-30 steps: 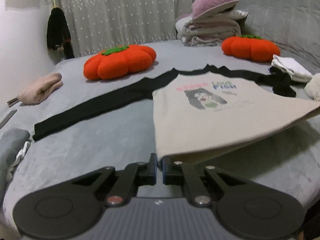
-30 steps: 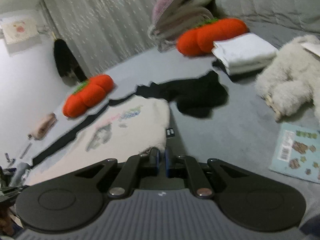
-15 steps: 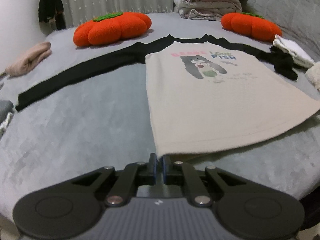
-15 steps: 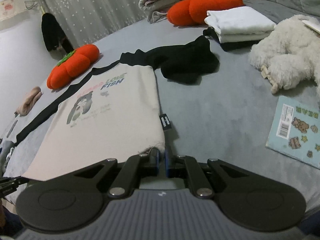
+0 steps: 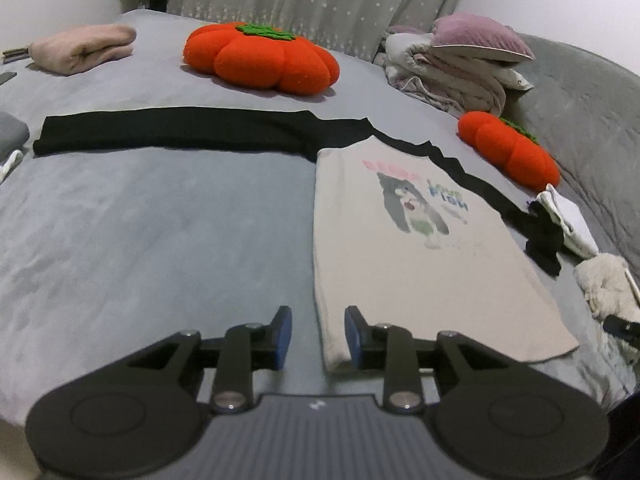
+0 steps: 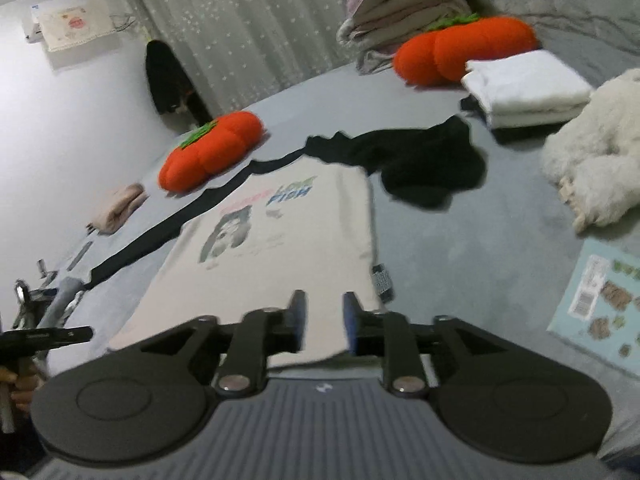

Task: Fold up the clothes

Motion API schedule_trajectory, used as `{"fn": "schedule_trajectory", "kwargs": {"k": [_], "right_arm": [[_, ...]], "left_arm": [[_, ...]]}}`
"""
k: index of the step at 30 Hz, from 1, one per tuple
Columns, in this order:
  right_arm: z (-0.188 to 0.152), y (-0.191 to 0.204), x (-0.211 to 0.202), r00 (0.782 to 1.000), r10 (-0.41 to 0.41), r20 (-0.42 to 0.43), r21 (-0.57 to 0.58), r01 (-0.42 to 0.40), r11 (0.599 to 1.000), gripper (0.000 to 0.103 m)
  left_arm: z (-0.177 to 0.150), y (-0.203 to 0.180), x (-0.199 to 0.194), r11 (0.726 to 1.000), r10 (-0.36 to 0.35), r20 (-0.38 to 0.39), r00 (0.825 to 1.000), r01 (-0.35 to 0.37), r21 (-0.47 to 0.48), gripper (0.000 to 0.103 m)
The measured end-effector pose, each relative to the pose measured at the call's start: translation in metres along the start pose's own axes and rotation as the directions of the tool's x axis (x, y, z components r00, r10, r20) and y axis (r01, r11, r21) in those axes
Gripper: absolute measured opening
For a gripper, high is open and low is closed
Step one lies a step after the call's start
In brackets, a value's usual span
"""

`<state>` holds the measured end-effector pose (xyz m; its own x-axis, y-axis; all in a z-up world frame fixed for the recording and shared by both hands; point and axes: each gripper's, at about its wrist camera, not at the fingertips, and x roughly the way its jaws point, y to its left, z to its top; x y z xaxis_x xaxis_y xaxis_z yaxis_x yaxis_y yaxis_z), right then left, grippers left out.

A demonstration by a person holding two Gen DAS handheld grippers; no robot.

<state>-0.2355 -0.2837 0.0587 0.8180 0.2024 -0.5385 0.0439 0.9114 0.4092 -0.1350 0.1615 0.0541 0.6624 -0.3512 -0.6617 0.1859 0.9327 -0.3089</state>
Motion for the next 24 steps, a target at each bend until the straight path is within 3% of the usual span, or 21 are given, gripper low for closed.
{"fn": "schedule_trajectory", "kwargs": {"k": [3, 11, 16, 21, 24], "right_arm": [[0.004, -0.004, 0.011, 0.999, -0.025, -0.022, 0.03, 0.025, 0.999, 0.029], [0.003, -0.023, 0.045, 0.988, -0.079, -0.13, 0.084, 0.09, 0.992, 0.029], [0.0, -0.04, 0.045, 0.987, -0.032, -0.156, 0.2, 0.063, 0.978, 0.029], [-0.007, -0.034, 0.055, 0.978, 0.002, -0.207, 0.21, 0.043, 0.977, 0.03], [-0.008, -0.03, 0.052, 0.982, -0.024, -0.186, 0.187, 0.059, 0.98, 0.028]], "left_arm": [[0.007, -0.006, 0.007, 1.0, -0.016, -0.006, 1.0, 0.016, 0.003, 0.034], [0.008, -0.006, 0.037, 0.999, -0.001, -0.069, 0.998, -0.002, -0.04, 0.035], [-0.001, 0.0, 0.042, 0.998, -0.018, -0.094, 0.995, 0.011, -0.069, 0.032], [-0.005, -0.003, 0.046, 0.996, -0.052, -0.107, 0.993, 0.044, -0.071, 0.027], [-0.007, -0.007, 0.048, 0.998, -0.028, -0.108, 0.994, 0.022, -0.056, 0.011]]}}
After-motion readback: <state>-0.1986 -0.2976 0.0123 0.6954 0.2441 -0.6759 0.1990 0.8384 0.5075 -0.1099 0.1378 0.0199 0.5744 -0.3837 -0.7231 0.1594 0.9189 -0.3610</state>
